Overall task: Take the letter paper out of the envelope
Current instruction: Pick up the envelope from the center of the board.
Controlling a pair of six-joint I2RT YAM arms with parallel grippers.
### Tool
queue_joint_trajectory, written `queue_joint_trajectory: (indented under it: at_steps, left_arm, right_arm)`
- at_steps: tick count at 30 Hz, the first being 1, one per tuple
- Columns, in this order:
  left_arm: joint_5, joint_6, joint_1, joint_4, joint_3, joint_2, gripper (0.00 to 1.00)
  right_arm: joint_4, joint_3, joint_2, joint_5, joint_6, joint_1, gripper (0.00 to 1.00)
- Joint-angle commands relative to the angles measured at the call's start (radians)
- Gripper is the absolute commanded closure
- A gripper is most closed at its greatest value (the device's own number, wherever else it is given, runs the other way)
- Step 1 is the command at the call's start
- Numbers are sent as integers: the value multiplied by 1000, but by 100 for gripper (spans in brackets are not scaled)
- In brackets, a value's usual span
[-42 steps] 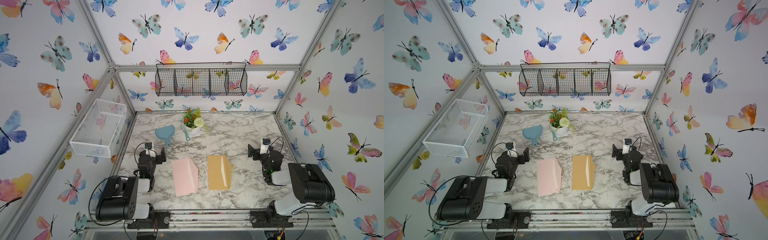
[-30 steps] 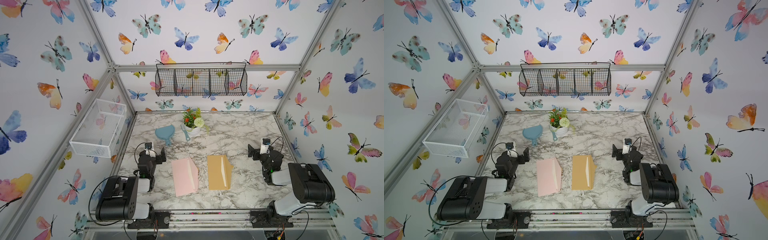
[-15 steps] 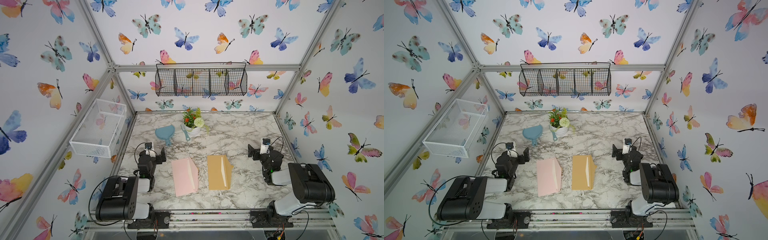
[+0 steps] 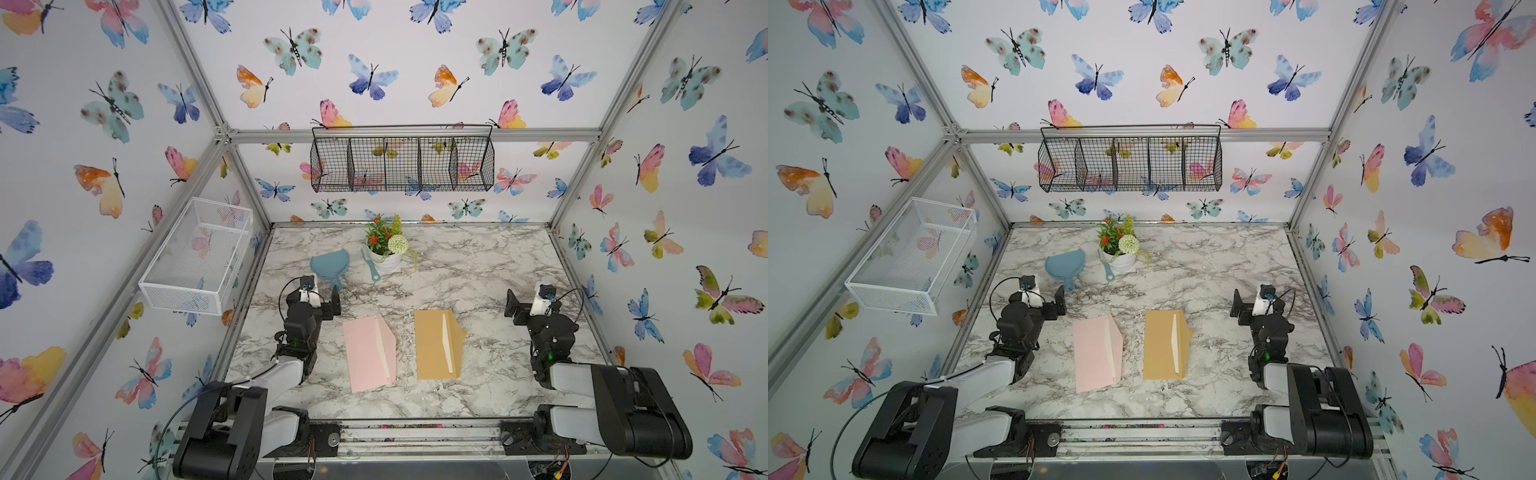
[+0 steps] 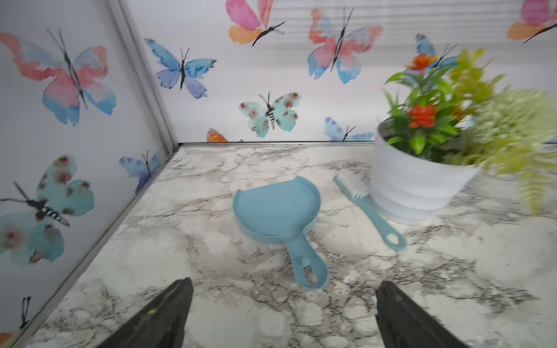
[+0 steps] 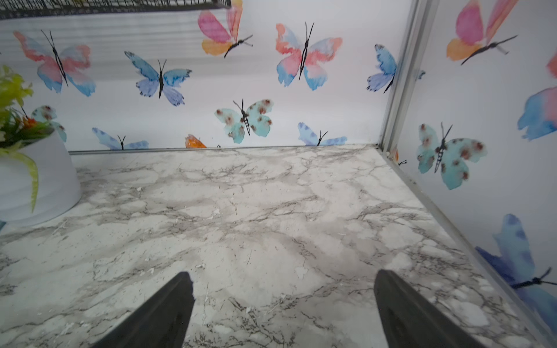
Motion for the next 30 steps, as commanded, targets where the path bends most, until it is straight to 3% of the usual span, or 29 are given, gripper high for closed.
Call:
queue_joint_trajectory:
  at_steps: [1,3,6,10,12,14,18,20,23,28,30]
  left_arm:
    - [-5,-210,-69,-278,67,-123,1]
    - [104,-313,-74,-289,54,-147,1]
    - [136,-346,-79,-346,44,-162,3]
    - [60,-389,-81,-418,-2,-208,2]
    - [75,-388,-82,-397,-61,-239,2]
    - [86,-387,-82,-397,-83,-268,1]
    - [71,-391,-80,-428,-81,-284,0]
    - [63,-405,-80,-431,-75,-259,1]
    - [64,-415,-80,-459,-36,-192,2]
    - [69,-439,-80,-538,56,-56,2]
    - [84,-438,-80,-579,96,-4,2]
  right_arm:
    - [-252,85,-184,-98,91,53,4]
    - [-552,237,-267,-81,58,197,8]
    - [-892,436,-238,10,92,420,6]
    - [-1084,576,-78,115,202,666,2]
    - [-1149,654,33,276,257,844,2]
    - [-1210,738,150,283,320,931,2]
    - [-1000,684,283,35,454,940,2]
    - [-883,615,295,8,506,940,1]
    - [-867,578,278,38,540,940,1]
    - [-903,607,369,-87,589,950,25]
    - [-872,595,393,-103,608,970,28]
